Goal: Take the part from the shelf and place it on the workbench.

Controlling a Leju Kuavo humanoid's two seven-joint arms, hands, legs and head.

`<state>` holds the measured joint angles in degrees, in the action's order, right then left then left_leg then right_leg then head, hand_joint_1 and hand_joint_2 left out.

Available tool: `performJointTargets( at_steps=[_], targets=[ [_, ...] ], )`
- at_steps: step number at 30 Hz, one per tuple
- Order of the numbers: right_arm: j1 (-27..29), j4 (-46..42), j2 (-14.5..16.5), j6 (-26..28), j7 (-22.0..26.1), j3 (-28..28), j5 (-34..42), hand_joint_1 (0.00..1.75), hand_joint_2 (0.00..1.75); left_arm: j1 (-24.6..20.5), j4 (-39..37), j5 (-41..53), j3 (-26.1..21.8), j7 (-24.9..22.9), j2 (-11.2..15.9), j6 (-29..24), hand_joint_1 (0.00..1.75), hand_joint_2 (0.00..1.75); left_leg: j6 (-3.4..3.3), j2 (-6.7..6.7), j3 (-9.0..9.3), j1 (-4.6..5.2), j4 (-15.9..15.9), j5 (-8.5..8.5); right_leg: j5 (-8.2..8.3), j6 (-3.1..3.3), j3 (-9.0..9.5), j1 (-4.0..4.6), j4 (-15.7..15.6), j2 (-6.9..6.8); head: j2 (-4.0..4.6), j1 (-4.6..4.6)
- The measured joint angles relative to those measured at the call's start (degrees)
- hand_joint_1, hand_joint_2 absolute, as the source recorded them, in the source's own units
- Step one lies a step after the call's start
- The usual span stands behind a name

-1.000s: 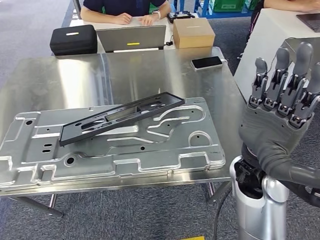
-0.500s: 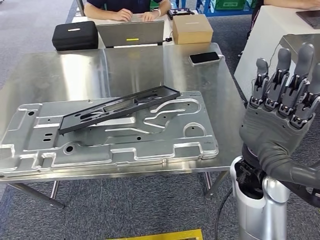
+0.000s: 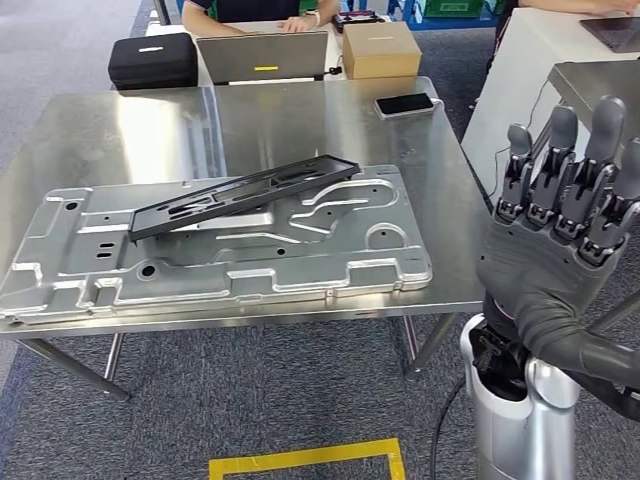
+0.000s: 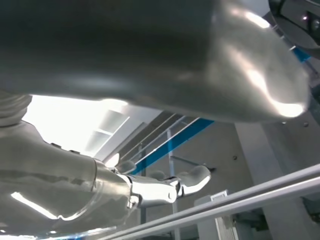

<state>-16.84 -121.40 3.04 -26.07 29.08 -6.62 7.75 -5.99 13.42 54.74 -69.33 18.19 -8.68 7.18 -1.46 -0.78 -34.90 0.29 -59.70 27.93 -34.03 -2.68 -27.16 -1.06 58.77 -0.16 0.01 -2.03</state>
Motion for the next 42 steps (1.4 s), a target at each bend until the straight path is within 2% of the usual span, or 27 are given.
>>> performJointTargets(
  at_steps=[2, 3, 4, 6, 8, 10, 11, 13, 15, 16, 18, 19, 22, 23, 24, 26, 28, 30, 31, 33, 34, 35, 37, 38, 39, 41, 42],
  targets=[
    [0.0, -0.1, 0.0, 0.0, 0.1, -0.2, -0.2, 0.00, 0.00, 0.1, 0.0, 0.0, 0.0, -0.1, 0.0, 0.1, 0.00, 0.00, 0.69, 0.04, -0.52, -0.01, -0.2, -0.46, 0.25, 0.48, -0.52, -0.01, -0.3, 0.01, 0.01, -0.01],
    [0.0, -0.1, 0.0, 0.0, 0.1, -0.3, -0.4, 0.00, 0.00, 0.1, 0.0, 0.0, 0.0, -0.1, 0.0, 0.2, 0.00, 0.00, 1.08, 0.08, -0.90, -0.06, -0.6, 0.20, 0.56, 0.98, -0.98, -0.12, -0.4, -0.08, 0.01, -0.03],
    [0.0, -0.2, 0.0, 0.0, 0.1, -0.4, -0.4, 0.00, 0.00, 0.1, 0.0, 0.0, 0.0, -0.2, 0.0, 0.2, 0.00, 0.00, 1.44, 0.13, -1.40, -0.13, -1.6, 1.71, 0.98, 1.63, -1.57, -0.24, -0.4, -0.18, 0.01, -0.05],
    [0.0, -0.3, 0.0, 0.1, 0.1, -0.5, -0.5, 0.00, 0.00, 0.1, 0.0, 0.0, 0.0, -0.2, 0.0, 0.3, 0.00, 0.00, 2.07, 0.23, -2.86, -0.36, -6.7, 6.93, 2.08, 2.68, -3.10, -0.28, -0.4, -0.38, 0.01, -0.09],
    [0.1, -0.4, -0.1, 0.1, 0.1, -0.6, -0.5, 0.00, 0.00, 0.1, 0.0, 0.0, 0.0, -0.2, 0.0, 0.1, 0.00, 0.00, 2.37, 0.26, -3.95, -0.54, -13.4, 10.61, 3.27, 2.93, -4.73, -0.17, -0.3, -0.53, 0.00, -0.09],
    [0.2, -0.4, -0.1, 0.1, 0.1, -0.6, -0.5, 0.00, 0.00, 0.1, 0.0, 0.0, 0.0, -0.2, 0.0, 0.0, 0.00, 0.00, 2.39, 0.27, -2.64, -0.61, -15.2, 9.56, 4.33, 2.84, -6.33, -0.07, -0.1, -0.65, 0.00, -0.09],
    [0.2, -0.4, -0.1, 0.1, 0.1, -0.6, -0.4, 0.00, 0.00, 0.1, 0.0, 0.0, 0.0, -0.2, 0.0, -0.1, 0.00, 0.00, 2.26, 0.28, -0.62, -0.61, -13.1, 7.85, 4.81, 2.73, -7.03, -0.02, 0.1, -0.68, 0.01, -0.09],
    [0.2, -0.5, -0.1, 0.1, 0.1, -0.6, -0.4, 0.00, 0.00, 0.0, 0.0, 0.0, 0.0, -0.2, 0.0, -0.1, 0.00, 0.00, 1.60, 0.41, 5.43, -0.42, -4.8, 5.63, 5.74, 2.39, -8.02, 0.09, 0.2, -0.67, 0.01, -0.09],
    [0.2, -0.6, -0.1, 0.1, 0.2, -0.6, -0.4, 0.00, 0.00, -0.1, 0.0, 0.0, 0.0, -0.2, 0.0, -0.1, 0.00, 0.00, 0.84, 0.55, 9.82, -0.10, 2.0, 5.93, 6.72, 1.84, -8.46, 0.17, 0.2, -0.72, 0.01, -0.07],
    [0.2, -0.6, -0.1, 0.1, 0.2, -0.6, -0.3, 0.00, 0.00, -0.1, 0.0, 0.0, 0.0, -0.2, 0.0, -0.1, 0.00, 0.00, 0.60, 0.56, 10.51, 0.09, 3.3, 6.22, 7.21, 1.49, -8.59, 0.16, 0.2, -0.77, 0.01, -0.05],
    [0.2, -0.7, -0.2, 0.1, 0.2, -0.6, -0.3, 0.00, 0.00, -0.2, 0.0, 0.0, 0.0, -0.2, 0.0, -0.1, 0.00, 0.00, -0.02, 0.41, 10.03, 0.07, 3.9, 5.77, 7.37, 0.78, -9.08, 0.05, 0.3, -0.72, 0.01, -0.03],
    [0.3, -0.7, -0.2, 0.1, 0.2, -0.6, -0.3, 0.00, 0.00, -0.2, 0.0, 0.0, -0.1, -0.2, 0.0, -0.1, 0.00, 0.00, -0.44, 0.26, 9.49, -0.02, 4.1, 5.28, 6.12, 0.55, -9.51, 0.03, 1.0, -0.60, 0.00, 0.00],
    [0.7, -0.8, -0.3, 0.1, 0.3, -0.6, -0.3, 0.00, 0.00, -0.2, 0.0, 0.0, -0.1, -0.2, 0.0, -0.1, 0.00, 0.00, -1.42, -0.06, 6.95, -0.06, 3.9, 3.35, -1.97, 0.24, -11.54, 0.02, 9.0, -0.26, 0.00, 0.06],
    [0.8, -0.8, -0.3, 0.1, 0.3, -0.6, -0.3, 0.00, 0.00, -0.2, 0.0, 0.0, -0.1, -0.2, 0.0, -0.1, 0.00, 0.00, -1.51, -0.11, 5.93, 0.00, 3.8, 2.70, -3.71, 0.13, -12.09, 0.03, 12.6, -0.23, 0.00, 0.06],
    [1.0, -0.8, -0.3, 0.1, 0.3, -0.6, -0.3, 0.00, 0.00, -0.2, 0.0, 0.0, -0.1, -0.2, 0.0, -0.1, 0.00, 0.00, -1.55, -0.17, 4.87, 0.06, 3.5, 2.09, -4.01, 0.02, -12.16, 0.04, 15.3, -0.20, 0.01, 0.06],
    [1.2, -0.8, -0.4, 0.1, 0.4, -0.6, -0.3, 0.00, 0.00, -0.2, 0.0, 0.0, -0.1, -0.2, 0.0, -0.1, 0.00, 0.00, -1.45, -0.29, 2.78, 0.11, 2.8, 1.11, -1.19, -0.07, -9.89, 0.03, 15.4, -0.20, 0.01, 0.06],
    [1.2, -0.8, -0.4, 0.1, 0.4, -0.6, -0.3, 0.00, 0.00, -0.2, 0.0, 0.0, -0.1, -0.2, 0.0, -0.1, 0.00, 0.00, -1.18, -0.31, 1.07, 0.21, 1.7, 0.47, 1.21, 0.11, -4.26, 0.10, 8.3, -0.20, 0.01, 0.06],
    [1.2, -0.8, -0.4, 0.1, 0.5, -0.6, -0.3, 0.00, 0.00, -0.2, 0.0, 0.0, -0.1, -0.2, 0.0, -0.1, 0.00, 0.00, -0.70, -0.28, 0.03, 0.36, 0.7, -0.11, 0.58, 0.52, 0.61, 0.28, 0.9, -0.20, 0.00, 0.01],
    [1.2, -0.9, -0.4, 0.1, 0.5, -0.6, -0.3, 0.00, 0.00, -0.2, 0.0, 0.0, -0.1, -0.2, 0.0, -0.1, 0.00, 0.00, -0.44, -0.28, -0.30, 0.42, 0.5, -0.49, 0.04, 0.68, 1.66, 0.40, -0.9, -0.19, 0.00, -0.01],
    [1.2, -0.8, -0.4, 0.1, 0.5, -0.6, -0.3, 0.00, 0.00, -0.1, 0.0, 0.1, -0.1, -0.3, 0.0, -0.1, 0.00, 0.00, 0.16, -0.16, -0.99, 0.45, 0.2, -0.95, 0.05, 1.16, 1.22, 0.25, -1.6, -0.31, 0.01, -0.03],
    [1.3, -0.8, -0.4, 0.1, 0.6, -0.6, -0.3, 0.00, 0.00, -0.1, 0.0, 0.1, -0.1, -0.3, 0.0, -0.2, 0.00, 0.00, 0.52, -0.02, -1.52, 0.43, -0.4, 0.00, 0.41, 1.67, 0.59, 0.06, -1.7, -0.41, 0.01, -0.05],
    [1.3, -0.8, -0.4, 0.1, 0.6, -0.6, -0.3, 0.00, 0.00, 0.0, 0.0, 0.1, -0.1, -0.3, 0.0, -0.2, 0.00, 0.00, 0.91, 0.13, -2.17, 0.34, -1.7, 1.91, 0.93, 2.22, -0.23, -0.13, -1.8, -0.53, 0.01, -0.07],
    [1.5, -0.7, -0.4, 0.1, 0.6, -0.6, -0.3, 0.00, 0.00, 0.0, 0.0, 0.1, -0.1, -0.3, 0.0, -0.2, 0.00, 0.00, 1.63, 0.30, -3.52, -0.13, -7.3, 7.60, 2.25, 2.98, -2.07, -0.19, -1.7, -0.66, 0.01, -0.10],
    [1.6, -0.7, -0.4, 0.1, 0.6, -0.6, -0.3, 0.00, 0.00, 0.0, 0.0, 0.1, -0.1, -0.3, 0.0, -0.2, 0.00, 0.00, 1.89, 0.30, -3.96, -0.33, -10.7, 9.60, 2.93, 3.04, -2.95, -0.13, -1.7, -0.73, 0.01, -0.10],
    [1.6, -0.7, -0.4, 0.1, 0.6, -0.6, -0.3, 0.00, 0.00, 0.0, 0.0, 0.1, -0.1, -0.3, 0.0, -0.1, 0.00, 0.00, 2.07, 0.30, -4.01, -0.46, -13.5, 10.32, 3.61, 3.02, -3.83, -0.07, -1.6, -0.81, 0.01, -0.10],
    [1.7, -0.7, -0.4, 0.1, 0.6, -0.6, -0.3, 0.00, 0.00, 0.0, 0.0, 0.1, -0.1, -0.3, 0.0, -0.1, 0.00, 0.00, 2.17, 0.30, -1.92, -0.56, -14.2, 7.89, 4.86, 2.85, -5.66, -0.02, -1.4, -0.92, 0.01, -0.09],
    [1.7, -0.7, -0.4, 0.1, 0.6, -0.6, -0.3, 0.00, 0.00, 0.0, 0.0, 0.1, -0.1, -0.3, 0.0, -0.1, 0.00, 0.00, 2.06, 0.32, 0.42, -0.56, -11.7, 6.11, 5.42, 2.72, -6.49, -0.01, -1.2, -0.92, 0.01, -0.09]
  ],
)
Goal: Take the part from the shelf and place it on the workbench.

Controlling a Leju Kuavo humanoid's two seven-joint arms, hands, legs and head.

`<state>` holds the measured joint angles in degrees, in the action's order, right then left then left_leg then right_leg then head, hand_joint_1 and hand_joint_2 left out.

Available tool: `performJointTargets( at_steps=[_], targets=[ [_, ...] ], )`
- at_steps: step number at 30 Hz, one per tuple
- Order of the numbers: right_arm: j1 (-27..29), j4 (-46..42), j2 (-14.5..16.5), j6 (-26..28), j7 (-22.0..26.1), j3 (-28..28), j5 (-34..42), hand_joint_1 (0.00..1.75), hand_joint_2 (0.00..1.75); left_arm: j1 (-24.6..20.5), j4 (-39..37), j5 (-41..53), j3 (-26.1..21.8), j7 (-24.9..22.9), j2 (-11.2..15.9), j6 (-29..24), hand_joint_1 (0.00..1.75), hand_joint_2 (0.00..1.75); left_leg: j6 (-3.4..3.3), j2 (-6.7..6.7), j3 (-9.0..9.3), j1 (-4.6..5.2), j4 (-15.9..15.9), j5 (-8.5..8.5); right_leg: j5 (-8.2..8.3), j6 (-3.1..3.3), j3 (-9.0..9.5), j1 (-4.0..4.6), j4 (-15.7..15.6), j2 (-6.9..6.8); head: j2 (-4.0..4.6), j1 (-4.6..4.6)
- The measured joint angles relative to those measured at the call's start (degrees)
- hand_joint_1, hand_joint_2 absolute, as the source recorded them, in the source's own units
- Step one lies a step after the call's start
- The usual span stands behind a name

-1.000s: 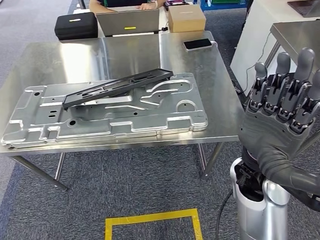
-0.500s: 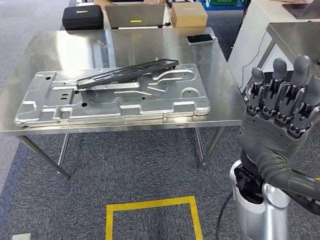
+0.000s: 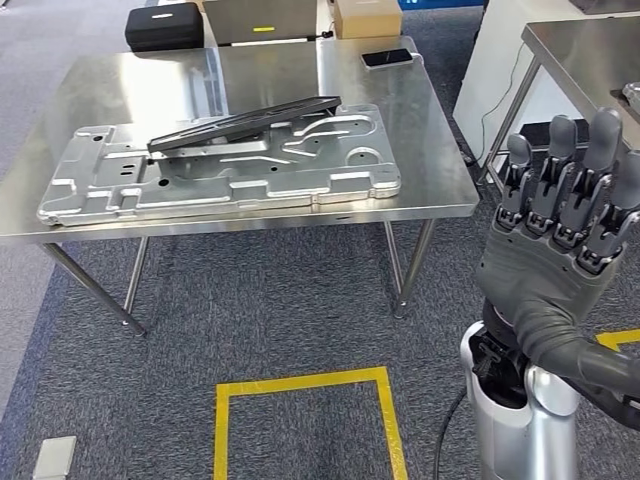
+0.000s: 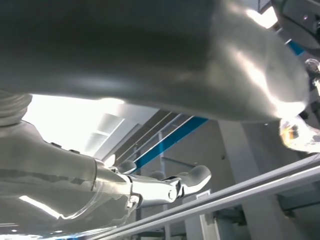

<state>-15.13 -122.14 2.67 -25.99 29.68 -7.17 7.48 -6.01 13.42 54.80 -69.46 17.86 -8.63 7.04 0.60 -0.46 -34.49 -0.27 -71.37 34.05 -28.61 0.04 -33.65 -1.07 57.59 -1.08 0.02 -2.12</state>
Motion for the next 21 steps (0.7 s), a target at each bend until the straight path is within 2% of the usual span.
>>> performJointTargets(
  at_steps=[1, 2, 3, 4, 5, 6, 7, 8, 9, 11, 12, 13, 14, 15, 16, 17, 18, 19, 20, 21],
  targets=[
    [0.0, 0.0, 0.0, 0.0, 0.0, 0.0, 0.0, 0.00, 0.00, 0.0, 0.0, 0.0, 0.0, 0.0, 0.0, 0.0, 0.00, 0.00, -0.27, 0.08, 3.09, 0.04, 3.9, -1.08, 0.51, -0.16, -0.67, 0.03, 0.2, 0.02, -0.01, 0.00],
    [0.0, 0.0, 0.0, 0.0, 0.0, 0.0, 0.0, 0.00, 0.00, -0.1, 0.0, 0.0, 0.0, 0.0, 0.0, 0.0, 0.00, 0.00, -0.64, 0.18, 6.33, 0.15, 8.5, -1.31, 0.98, -0.37, -1.14, 0.10, 0.3, 0.04, -0.01, 0.00],
    [0.0, 0.0, 0.0, 0.0, 0.0, 0.0, 0.0, 0.00, 0.00, -0.2, 0.0, 0.0, 0.0, 0.0, 0.0, 0.0, 0.00, 0.00, -1.01, 0.29, 8.84, 0.28, 12.3, -0.88, 1.51, -0.65, -1.45, 0.17, 0.4, 0.04, -0.01, 0.01],
    [-0.1, 0.0, 0.0, 0.0, 0.0, 0.0, 0.0, 0.00, 0.00, -0.2, 0.0, 0.0, 0.0, 0.1, 0.0, 0.0, 0.00, 0.00, -1.34, 0.38, 10.40, 0.45, 14.9, -0.35, 2.06, -0.98, -1.68, 0.18, 0.4, 0.00, 0.00, 0.02],
    [-0.1, 0.0, 0.0, -0.1, 0.0, 0.0, 0.0, 0.00, 0.00, -0.2, 0.0, 0.0, 0.0, 0.1, 0.0, 0.0, 0.00, 0.00, -1.60, 0.42, 10.93, 0.59, 16.2, -0.11, 2.63, -1.36, -1.89, 0.18, 0.4, -0.02, 0.00, 0.02],
    [-0.1, 0.0, 0.0, -0.1, 0.0, 0.0, 0.0, 0.00, 0.00, -0.2, 0.0, 0.1, 0.0, 0.1, 0.0, 0.0, 0.00, 0.00, -1.92, 0.36, 10.64, 0.53, 16.4, -0.28, 3.00, -1.75, -2.21, 0.14, 0.4, 0.00, 0.00, 0.03],
    [-0.1, 0.0, 0.0, -0.1, 0.0, 0.0, 0.0, 0.00, 0.00, -0.2, 0.0, 0.1, 0.0, 0.1, 0.0, 0.0, 0.00, 0.00, -2.26, 0.22, 10.10, 0.47, 16.5, -0.72, 2.54, -2.07, -2.64, 0.10, 0.7, 0.12, -0.01, 0.05],
    [0.0, 0.0, 0.0, -0.1, 0.0, 0.1, 0.0, 0.00, 0.00, -0.2, 0.0, 0.1, 0.0, 0.1, 0.0, 0.0, 0.00, 0.00, -2.67, 0.06, 9.37, 0.39, 16.6, -1.32, 0.92, -2.28, -3.23, 0.10, 1.8, 0.26, -0.01, 0.08],
    [0.0, 0.0, 0.0, -0.1, 0.0, 0.1, 0.0, 0.00, 0.00, -0.2, 0.0, 0.1, 0.0, 0.1, 0.0, 0.0, 0.00, 0.00, -3.09, -0.11, 8.42, 0.32, 16.5, -2.06, -1.73, -2.41, -4.01, 0.10, 4.0, 0.41, -0.01, 0.13],
    [0.1, 0.1, -0.1, -0.1, 0.0, 0.1, 0.0, 0.00, 0.00, -0.2, 0.0, 0.2, 0.0, 0.1, 0.0, 0.0, 0.00, 0.00, -3.59, -0.29, 6.33, 0.56, 16.1, -3.45, -7.53, -2.48, -5.57, 0.10, 11.0, 0.57, 0.00, 0.20],
    [0.1, 0.1, -0.1, -0.1, 0.0, 0.1, 0.0, 0.00, 0.00, -0.2, 0.0, 0.4, 0.0, 0.1, 0.0, 0.0, 0.00, 0.00, -3.70, -0.36, 5.23, 0.69, 15.8, -4.09, -8.83, -2.52, -5.99, 0.11, 14.5, 0.62, 0.00, 0.21],
    [0.2, 0.2, -0.1, -0.1, 0.0, 0.2, 0.1, 0.00, 0.00, -0.2, 0.0, 0.5, 0.0, 0.0, 0.0, 0.0, 0.00, 0.00, -3.75, -0.44, 4.12, 0.80, 15.5, -4.65, -8.66, -2.54, -5.81, 0.11, 16.8, 0.67, 0.00, 0.20],
    [0.2, 0.3, -0.2, -0.1, 0.1, 0.2, 0.1, 0.00, 0.00, -0.2, 0.0, 0.7, 0.0, 0.0, 0.0, 0.0, 0.00, 0.00, -3.75, -0.49, 2.99, 0.88, 15.0, -5.15, -7.33, -2.52, -4.80, 0.12, 17.1, 0.69, 0.00, 0.20],
    [0.2, 0.3, -0.2, -0.1, 0.2, 0.3, 0.1, 0.00, 0.00, -0.2, 0.0, 0.8, 0.0, 0.0, 0.0, 0.0, 0.00, 0.00, -3.71, -0.52, 1.90, 0.95, 14.5, -5.59, -5.64, -2.40, -2.82, 0.15, 15.5, 0.71, 0.00, 0.20],
    [0.2, 0.3, -0.3, -0.1, 0.3, 0.4, 0.1, 0.00, 0.00, -0.2, 0.0, 0.8, 0.0, 0.0, -0.1, 0.0, 0.00, 0.00, -3.62, -0.53, 0.96, 0.98, 14.0, -5.97, -4.52, -2.14, 0.05, 0.24, 12.1, 0.72, 0.00, 0.20],
    [0.2, 0.3, -0.3, -0.1, 0.3, 0.4, 0.2, 0.00, 0.00, -0.2, 0.0, 0.9, 0.0, 0.0, -0.1, 0.0, 0.00, 0.00, -3.50, -0.50, 0.18, 1.10, 13.4, -6.27, -4.09, -1.84, 3.34, 0.38, 7.6, 0.71, 0.00, 0.20],
    [0.1, 0.2, -0.3, -0.1, 0.4, 0.5, 0.2, 0.00, 0.00, -0.2, 0.0, 0.9, 0.0, 0.0, -0.2, 0.0, 0.00, 0.00, -3.31, -0.48, -0.37, 1.20, 12.9, -6.61, -4.46, -1.54, 6.13, 0.52, 3.7, 0.70, 0.00, 0.20],
    [0.1, 0.1, -0.3, -0.2, 0.5, 0.5, 0.3, 0.00, 0.00, -0.2, 0.0, 0.9, 0.0, 0.0, -0.3, 0.0, 0.00, 0.00, -3.08, -0.47, -0.75, 1.25, 12.6, -7.01, -5.04, -1.27, 7.98, 0.68, 0.8, 0.70, 0.00, 0.19],
    [0.1, 0.1, -0.3, -0.2, 0.5, 0.7, 0.3, 0.00, 0.00, -0.2, 0.0, 0.9, 0.0, 0.0, -0.3, 0.0, 0.00, 0.00, -2.81, -0.47, -1.06, 1.28, 12.4, -7.46, -5.33, -1.09, 8.76, 0.81, -0.7, 0.70, 0.00, 0.18],
    [0.1, 0.1, -0.4, -0.3, 0.5, 0.8, 0.4, 0.00, 0.00, -0.2, 0.0, 0.9, 0.0, 0.0, -0.3, 0.0, 0.00, 0.00, -2.52, -0.43, -1.43, 1.25, 12.4, -7.93, -5.33, -0.79, 8.57, 0.71, -1.1, 0.66, 0.00, 0.18]
  ],
)
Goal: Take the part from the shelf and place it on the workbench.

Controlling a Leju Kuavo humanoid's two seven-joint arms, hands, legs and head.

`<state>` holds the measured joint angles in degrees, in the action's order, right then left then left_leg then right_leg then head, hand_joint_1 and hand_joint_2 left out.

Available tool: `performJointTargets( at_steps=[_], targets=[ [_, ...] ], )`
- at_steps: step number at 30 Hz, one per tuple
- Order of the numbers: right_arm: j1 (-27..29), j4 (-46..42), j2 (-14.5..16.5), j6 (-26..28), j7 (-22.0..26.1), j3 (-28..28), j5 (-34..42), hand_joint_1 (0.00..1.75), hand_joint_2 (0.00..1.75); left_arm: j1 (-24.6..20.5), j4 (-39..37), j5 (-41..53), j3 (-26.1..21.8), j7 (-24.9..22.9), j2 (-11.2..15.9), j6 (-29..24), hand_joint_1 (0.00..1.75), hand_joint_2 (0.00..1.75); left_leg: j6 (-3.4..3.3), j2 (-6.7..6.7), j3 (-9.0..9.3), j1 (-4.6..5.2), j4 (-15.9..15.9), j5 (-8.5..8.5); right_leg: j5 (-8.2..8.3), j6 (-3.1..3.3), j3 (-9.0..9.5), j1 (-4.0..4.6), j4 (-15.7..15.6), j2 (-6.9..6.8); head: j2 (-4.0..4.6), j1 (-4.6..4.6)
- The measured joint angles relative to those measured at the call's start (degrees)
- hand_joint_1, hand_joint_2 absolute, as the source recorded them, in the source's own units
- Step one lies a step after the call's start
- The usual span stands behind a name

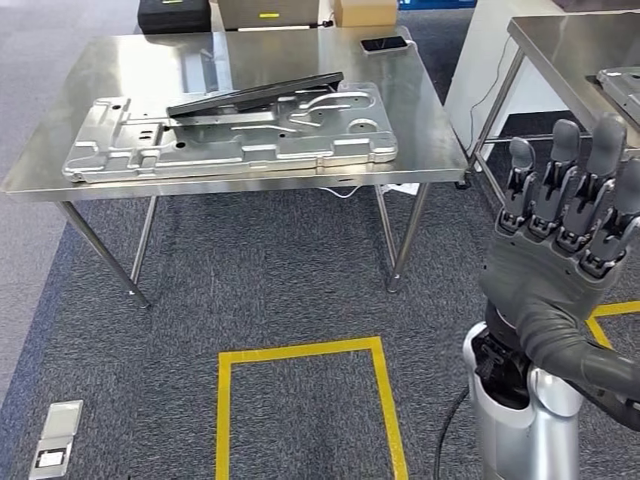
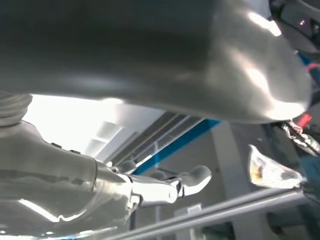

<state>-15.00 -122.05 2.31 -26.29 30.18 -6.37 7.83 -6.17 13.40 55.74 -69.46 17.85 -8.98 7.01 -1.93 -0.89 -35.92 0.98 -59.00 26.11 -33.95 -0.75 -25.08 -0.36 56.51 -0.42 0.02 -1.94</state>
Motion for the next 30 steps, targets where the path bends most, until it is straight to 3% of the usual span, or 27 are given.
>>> performJointTargets(
  at_steps=[1, 2, 5, 6, 7, 8, 9, 11, 13, 14, 16, 17, 18, 20, 21, 22, 23, 24, 26, 28, 30],
  targets=[
    [0.0, 0.0, 0.0, -0.1, 0.0, 0.2, 0.0, 0.00, 0.00, 0.0, 0.0, 0.0, 0.0, 0.0, 0.0, 0.0, 0.00, 0.00, 0.31, 0.11, -0.48, -0.03, -0.2, 0.24, 0.41, 0.42, -0.55, -0.13, -0.1, -0.11, 0.00, -0.02],
    [0.0, 0.1, 0.0, -0.1, 0.0, 0.3, 0.0, 0.00, 0.00, 0.1, 0.0, 0.0, 0.0, 0.0, 0.0, 0.0, 0.00, 0.00, 0.67, 0.25, -1.08, -0.10, -1.1, 1.54, 0.95, 0.86, -1.28, -0.32, -0.3, -0.23, 0.00, -0.05],
    [0.1, 0.2, 0.0, -0.1, 0.0, 0.6, 0.1, 0.00, 0.00, 0.2, 0.0, 0.0, 0.0, 0.0, 0.0, 0.0, 0.00, 0.00, 1.82, 0.46, -3.03, -0.78, -8.9, 9.52, 3.03, 1.56, -3.98, -0.58, -0.3, -0.48, 0.00, -0.09],
    [0.1, 0.2, 0.0, -0.2, 0.0, 0.6, 0.1, 0.00, 0.00, 0.2, 0.0, 0.0, 0.0, 0.0, 0.0, 0.0, 0.00, 0.00, 2.14, 0.46, -3.35, -1.02, -12.2, 11.03, 3.72, 1.52, -4.93, -0.58, -0.1, -0.54, 0.00, -0.09],
    [0.1, 0.3, 0.0, -0.2, 0.0, 0.7, 0.1, 0.00, 0.00, 0.2, 0.0, 0.0, 0.0, 0.0, 0.0, 0.0, 0.00, 0.00, 2.42, 0.46, -3.17, -1.21, -14.5, 11.10, 4.36, 1.43, -5.95, -0.59, 0.1, -0.62, 0.00, -0.09],
    [0.1, 0.3, -0.1, -0.2, 0.0, 0.7, 0.1, 0.00, 0.00, 0.1, 0.0, 0.0, 0.0, 0.0, 0.0, 0.0, 0.00, 0.00, 2.63, 0.46, -2.31, -1.38, -15.2, 9.94, 4.91, 1.32, -7.00, -0.61, 0.4, -0.69, -0.01, -0.09],
    [0.1, 0.3, -0.1, -0.2, 0.0, 0.7, 0.1, 0.00, 0.00, 0.1, 0.0, 0.1, 0.0, -0.1, 0.0, -0.1, 0.00, 0.00, 2.77, 0.46, -0.63, -1.52, -14.1, 8.14, 5.41, 1.17, -8.02, -0.64, 0.8, -0.72, -0.01, -0.09],
    [0.2, 0.3, -0.1, -0.2, 0.0, 0.8, 0.1, 0.00, 0.00, 0.1, 0.0, 0.1, 0.0, -0.1, 0.0, -0.1, 0.00, 0.00, 2.69, 0.51, 4.94, -1.63, -7.2, 5.94, 6.25, 0.78, -9.63, -0.60, 1.4, -0.68, -0.01, -0.09],
    [0.1, 0.3, -0.1, -0.2, 0.0, 0.9, 0.1, 0.00, 0.00, -0.1, 0.0, 0.1, 0.0, -0.2, 0.0, -0.2, 0.00, 0.00, 2.11, 0.63, 9.78, -1.46, 0.1, 6.70, 7.19, 0.15, -10.53, -0.51, 1.8, -0.68, 0.00, -0.08],
    [0.1, 0.3, -0.1, -0.2, 0.0, 0.9, 0.1, 0.00, 0.00, -0.2, 0.0, 0.1, 0.0, -0.2, 0.0, -0.2, 0.00, 0.00, 1.79, 0.69, 10.84, -1.30, 2.0, 7.17, 7.75, -0.22, -10.81, -0.50, 1.8, -0.71, 0.00, -0.07],
    [0.1, 0.3, -0.2, -0.2, 0.0, 1.0, 0.1, 0.00, 0.00, -0.3, 0.0, 0.1, 0.0, -0.2, 0.0, -0.2, 0.00, 0.00, 1.09, 0.60, 10.42, -1.23, 2.8, 6.88, 8.42, -0.99, -11.46, -0.61, 1.7, -0.62, 0.00, -0.08],
    [0.2, 0.3, -0.3, -0.2, 0.0, 1.0, 0.0, 0.00, 0.00, -0.2, 0.0, 0.1, 0.0, -0.3, 0.0, -0.2, 0.00, 0.00, 0.63, 0.48, 9.89, -1.29, 3.0, 6.45, 7.45, -1.25, -11.95, -0.64, 2.3, -0.47, 0.00, -0.04],
    [0.3, 0.3, -0.3, -0.2, 0.0, 1.1, 0.0, 0.00, 0.00, -0.1, 0.0, 0.1, 0.0, -0.3, 0.0, -0.2, 0.00, 0.00, 0.15, 0.34, 9.21, -1.35, 3.1, 5.92, 5.36, -1.39, -12.63, -0.64, 4.0, -0.30, 0.00, 0.00],
    [0.7, 0.4, -0.5, -0.2, 0.0, 1.2, -0.1, 0.00, 0.00, -0.1, 0.0, 0.1, 0.0, -0.3, -0.1, -0.2, 0.00, 0.00, -0.59, 0.16, 7.60, -1.22, 2.8, 4.85, -0.45, -1.45, -14.28, -0.62, 10.5, -0.07, -0.01, 0.10],
    [0.9, 0.4, -0.5, -0.2, 0.0, 1.3, -0.1, 0.00, 0.00, -0.1, 0.0, 0.1, 0.0, -0.3, -0.1, -0.2, 0.00, 0.00, -0.78, 0.10, 6.78, -1.07, 2.6, 4.35, -2.42, -1.47, -14.94, -0.61, 14.3, -0.03, -0.01, 0.11],
    [1.1, 0.5, -0.5, -0.2, 0.0, 1.3, -0.3, 0.00, 0.00, -0.1, 0.0, 0.1, 0.0, -0.3, -0.1, -0.2, 0.00, 0.00, -0.89, 0.05, 5.96, -0.94, 2.3, 3.92, -3.07, -1.50, -15.09, -0.60, 17.0, 0.00, -0.01, 0.11],
    [1.4, 0.5, -0.6, -0.2, 0.0, 1.4, -0.5, 0.00, 0.00, -0.1, 0.0, 0.1, 0.0, -0.3, -0.1, -0.2, 0.00, 0.00, -0.92, 0.02, 5.12, -0.83, 1.9, 3.57, -2.49, -1.46, -14.40, -0.60, 18.0, 0.03, 0.00, 0.11],
    [1.6, 0.5, -0.6, -0.2, 0.1, 1.4, -0.7, 0.00, 0.00, -0.1, 0.0, 0.0, 0.0, -0.3, -0.1, -0.3, 0.00, 0.00, -0.91, 0.00, 4.32, -0.74, 1.5, 3.28, -1.11, -1.34, -12.74, -0.56, 16.8, 0.05, 0.00, 0.11],
    [2.0, 0.4, -0.6, -0.2, 0.3, 1.4, -1.3, 0.00, 0.00, -0.1, 0.0, 0.0, 0.0, -0.3, -0.1, -0.3, 0.00, 0.00, -0.76, 0.01, 3.02, -0.52, 0.7, 2.87, 1.38, -0.80, -7.38, -0.36, 9.7, 0.07, 0.00, 0.11],
    [2.4, 0.3, -0.7, -0.2, 0.8, 1.4, -1.9, 0.00, 0.00, -0.1, 0.0, -0.1, 0.0, -0.3, -0.2, -0.4, 0.00, 0.00, -0.38, 0.02, 2.29, -0.40, 0.2, 2.39, 1.80, -0.33, -3.37, -0.07, 3.3, 0.05, -0.01, 0.06],
    [3.1, 0.2, -0.7, -0.2, 1.3, 1.3, -2.4, 0.00, 0.00, 0.0, 0.0, -0.2, 0.0, -0.3, -0.2, -0.4, 0.00, 0.00, 0.21, 0.03, 1.93, -0.54, 0.1, 1.61, 1.96, -0.07, -2.72, 0.20, 1.4, 0.04, -0.01, 0.03]
  ],
)
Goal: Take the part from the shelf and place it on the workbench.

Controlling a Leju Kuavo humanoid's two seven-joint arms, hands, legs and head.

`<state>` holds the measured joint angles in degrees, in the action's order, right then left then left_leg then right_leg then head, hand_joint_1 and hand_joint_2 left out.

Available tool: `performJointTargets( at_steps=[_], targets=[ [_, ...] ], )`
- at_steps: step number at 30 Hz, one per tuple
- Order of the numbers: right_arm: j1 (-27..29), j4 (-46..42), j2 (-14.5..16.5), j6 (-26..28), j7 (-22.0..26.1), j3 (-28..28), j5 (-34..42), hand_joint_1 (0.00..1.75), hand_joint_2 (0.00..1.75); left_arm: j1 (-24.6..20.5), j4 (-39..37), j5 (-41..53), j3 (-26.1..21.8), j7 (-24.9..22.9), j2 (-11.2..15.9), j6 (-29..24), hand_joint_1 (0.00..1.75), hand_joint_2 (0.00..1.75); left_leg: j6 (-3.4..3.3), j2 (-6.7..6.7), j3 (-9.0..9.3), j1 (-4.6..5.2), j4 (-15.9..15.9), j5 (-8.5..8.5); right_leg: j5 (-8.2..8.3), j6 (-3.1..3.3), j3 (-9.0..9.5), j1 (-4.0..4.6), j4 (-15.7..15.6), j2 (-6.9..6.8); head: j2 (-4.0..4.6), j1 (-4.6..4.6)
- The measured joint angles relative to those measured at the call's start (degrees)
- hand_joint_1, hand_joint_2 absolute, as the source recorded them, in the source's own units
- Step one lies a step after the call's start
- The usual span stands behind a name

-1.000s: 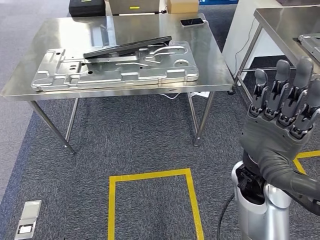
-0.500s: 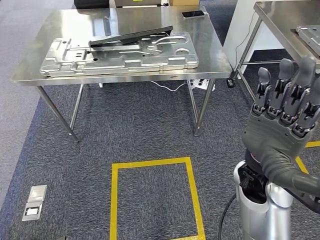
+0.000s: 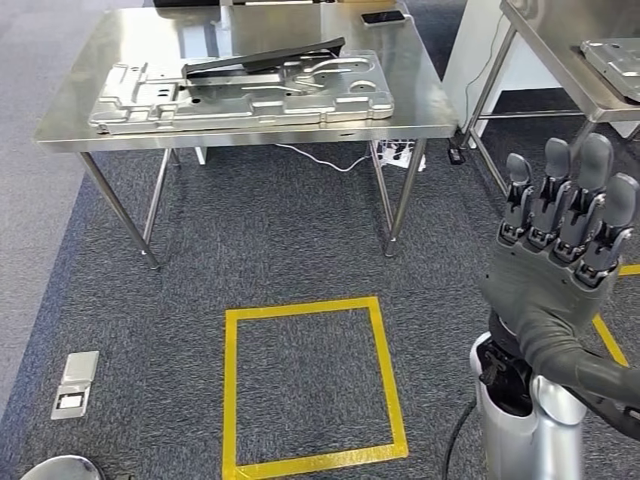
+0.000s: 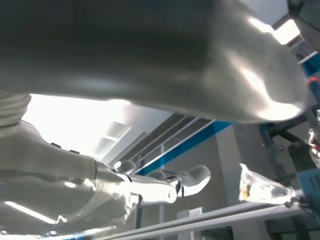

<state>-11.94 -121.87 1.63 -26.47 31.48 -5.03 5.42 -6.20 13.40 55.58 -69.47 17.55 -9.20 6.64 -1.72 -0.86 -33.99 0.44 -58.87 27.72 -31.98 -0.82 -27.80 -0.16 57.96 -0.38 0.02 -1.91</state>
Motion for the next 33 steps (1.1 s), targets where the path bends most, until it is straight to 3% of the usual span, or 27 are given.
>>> performJointTargets(
  at_steps=[2, 4, 6, 7, 8, 9, 11, 13, 14, 17, 19, 21, 22, 23, 24, 27, 28, 31, 33],
  targets=[
    [0.6, 0.0, 0.0, 0.0, 0.5, -0.1, -0.5, 0.00, 0.00, 0.1, 0.0, -0.1, -0.1, 0.0, 0.0, 0.0, 0.00, 0.00, 0.65, 0.18, -0.64, -0.12, -0.2, 0.46, 0.71, 0.40, -0.49, -0.25, -0.6, -0.11, 0.01, -0.01],
    [1.1, 0.0, 0.0, 0.0, 0.9, -0.4, -1.0, 0.00, 0.00, 0.1, 0.0, -0.2, -0.1, 0.0, 0.0, 0.0, 0.00, 0.00, 1.47, 0.40, -2.20, -0.35, -3.7, 4.47, 1.27, 0.93, -1.61, -0.70, -1.1, -0.30, 0.00, -0.05],
    [1.7, 0.0, -0.1, 0.1, 1.1, -0.7, -1.4, 0.00, 0.00, 0.2, 0.0, -0.2, -0.1, 0.0, 0.0, 0.0, 0.00, 0.00, 2.26, 0.45, -4.03, -0.78, -10.8, 9.38, 1.90, 1.24, -3.22, -0.77, -0.8, -0.50, 0.00, -0.06],
    [2.0, 0.0, -0.1, 0.1, 1.1, -0.8, -1.7, 0.00, 0.00, 0.2, 0.0, -0.3, -0.1, -0.1, 0.0, 0.1, 0.00, 0.00, 2.58, 0.45, -4.39, -0.96, -13.9, 10.34, 2.26, 1.19, -3.96, -0.80, -0.5, -0.62, 0.00, -0.05],
    [2.3, 0.0, -0.1, 0.3, 1.2, -1.0, -2.0, 0.00, 0.00, 0.2, 0.0, -0.4, -0.2, -0.2, 0.0, 0.2, 0.00, 0.00, 2.83, 0.45, -3.99, -1.12, -15.3, 10.00, 2.59, 1.08, -4.69, -0.85, -0.2, -0.72, 0.00, -0.05],
    [2.5, 0.0, -0.1, 0.5, 1.3, -1.2, -2.4, 0.00, 0.00, 0.2, 0.0, -0.6, -0.3, -0.4, 0.0, 0.2, 0.00, 0.00, 3.03, 0.45, -2.71, -1.27, -14.8, 8.65, 2.88, 0.92, -5.39, -0.93, 0.2, -0.79, 0.00, -0.05],
    [2.9, 0.0, -0.1, 0.9, 1.6, -1.7, -3.1, 0.00, 0.00, 0.2, 0.0, -1.1, -0.6, -0.9, 0.0, 0.2, 0.00, 0.00, 3.16, 0.48, 2.03, -1.47, -8.4, 5.71, 3.31, 0.50, -6.59, -1.05, 0.8, -0.78, 0.00, -0.05],
    [3.1, 0.0, -0.2, 1.4, 1.8, -2.2, -3.9, 0.00, 0.00, 0.2, 0.0, -1.4, -0.9, -1.6, 0.0, 0.0, 0.00, 0.00, 2.69, 0.59, 6.33, -1.38, -1.6, 5.34, 3.85, -0.16, -7.24, -1.01, 1.2, -0.69, 0.00, -0.01],
    [3.2, 0.0, -0.3, 1.6, 1.8, -2.4, -4.3, 0.00, 0.00, 0.2, 0.0, -1.6, -1.1, -1.9, 0.0, -0.1, 0.00, 0.00, 2.39, 0.64, 7.29, -1.24, 0.2, 5.79, 4.24, -0.55, -7.42, -0.99, 1.2, -0.68, -0.01, 0.01],
    [3.7, 0.0, -0.8, 2.1, 1.9, -2.8, -4.9, 0.00, 0.00, 0.1, 0.0, -2.2, -1.6, -3.0, 0.0, -0.6, 0.00, 0.00, 1.12, 0.53, 6.88, -1.15, 1.2, 5.55, 4.53, -1.66, -8.09, -1.08, 1.5, -0.52, 0.00, 0.04],
    [4.2, 0.2, -1.4, 2.2, 1.9, -3.0, -4.9, 0.00, 0.00, 0.2, 0.0, -2.2, -1.8, -3.7, 0.0, -1.0, 0.00, 0.00, -0.01, 0.33, 5.94, -1.22, 1.4, 4.68, 1.43, -2.06, -9.62, -1.12, 4.9, -0.24, 0.01, 0.08],
    [5.0, 0.9, -2.0, 2.3, 2.0, -3.2, -5.1, 0.00, 0.00, 0.2, 0.0, -2.2, -2.0, -4.4, 0.0, -1.3, 0.00, 0.87, -0.55, 0.20, 4.88, -0.96, 1.3, 3.87, -3.21, -2.18, -11.99, -1.13, 12.2, -0.08, 0.01, 0.10],
    [5.6, 1.5, -2.3, 2.4, 1.9, -3.3, -5.4, 0.00, 0.00, 0.2, 0.0, -2.2, -2.2, -4.6, 0.0, -1.4, 0.00, 1.31, -0.66, 0.16, 4.42, -0.81, 1.3, 3.51, -4.66, -2.20, -12.72, -1.11, 15.4, -0.04, 0.00, 0.10],
    [6.1, 2.2, -2.5, 2.6, 1.8, -3.3, -5.8, 0.00, 0.00, 0.2, 0.0, -2.2, -2.3, -4.7, 0.0, -1.6, 0.00, 1.75, -0.72, 0.13, 4.03, -0.69, 1.2, 3.20, -5.09, -2.16, -12.55, -1.08, 16.8, -0.02, 0.00, 0.10],
    [6.6, 3.1, -2.6, 2.8, 1.4, -3.4, -6.4, 0.00, 0.00, 0.2, 0.0, -2.2, -2.4, -4.8, 0.0, -1.7, 0.00, 1.75, -0.72, 0.12, 3.74, -0.59, 1.2, 2.95, -4.40, -2.05, -11.18, -1.04, 15.7, -0.01, 0.00, 0.10],
    [7.7, 6.4, -3.0, 4.2, -0.2, -4.2, -9.0, 0.00, 0.00, 0.2, 0.0, -2.2, -2.5, -4.9, -0.1, -1.8, 0.00, 1.75, -0.48, 0.11, 3.34, -0.29, 1.0, 2.54, -0.19, -1.14, -3.59, -0.75, 4.1, 0.00, 0.01, 0.10],
    [8.1, 7.9, -3.1, 5.0, -0.8, -4.6, -10.1, 0.00, 0.00, 0.1, 0.0, -2.2, -2.6, -4.9, -0.1, -1.8, 0.00, 1.75, -0.28, 0.10, 3.18, -0.22, 0.9, 2.42, 0.42, -0.80, -2.05, -0.60, 1.3, 0.00, 0.00, 0.10],
    [10.1, 14.1, -3.5, 8.5, -2.7, -6.1, -14.2, 0.00, 0.00, 0.1, 0.0, -2.2, -2.6, -4.8, -0.2, -1.8, 0.00, 1.75, 0.62, 0.12, 2.67, -0.25, 0.7, 1.96, 0.62, -0.13, -1.50, -0.34, -0.6, -0.02, 0.00, 0.09],
    [11.5, 18.5, -3.6, 10.6, -3.4, -7.0, -16.5, 0.00, 0.00, 0.2, 0.0, -2.2, -2.7, -4.8, -0.2, -1.8, 0.00, 1.75, 1.20, 0.29, 2.16, -0.35, -0.3, 3.12, 1.10, 0.56, -1.81, -0.61, -0.9, -0.23, 0.00, 0.07]
  ],
)
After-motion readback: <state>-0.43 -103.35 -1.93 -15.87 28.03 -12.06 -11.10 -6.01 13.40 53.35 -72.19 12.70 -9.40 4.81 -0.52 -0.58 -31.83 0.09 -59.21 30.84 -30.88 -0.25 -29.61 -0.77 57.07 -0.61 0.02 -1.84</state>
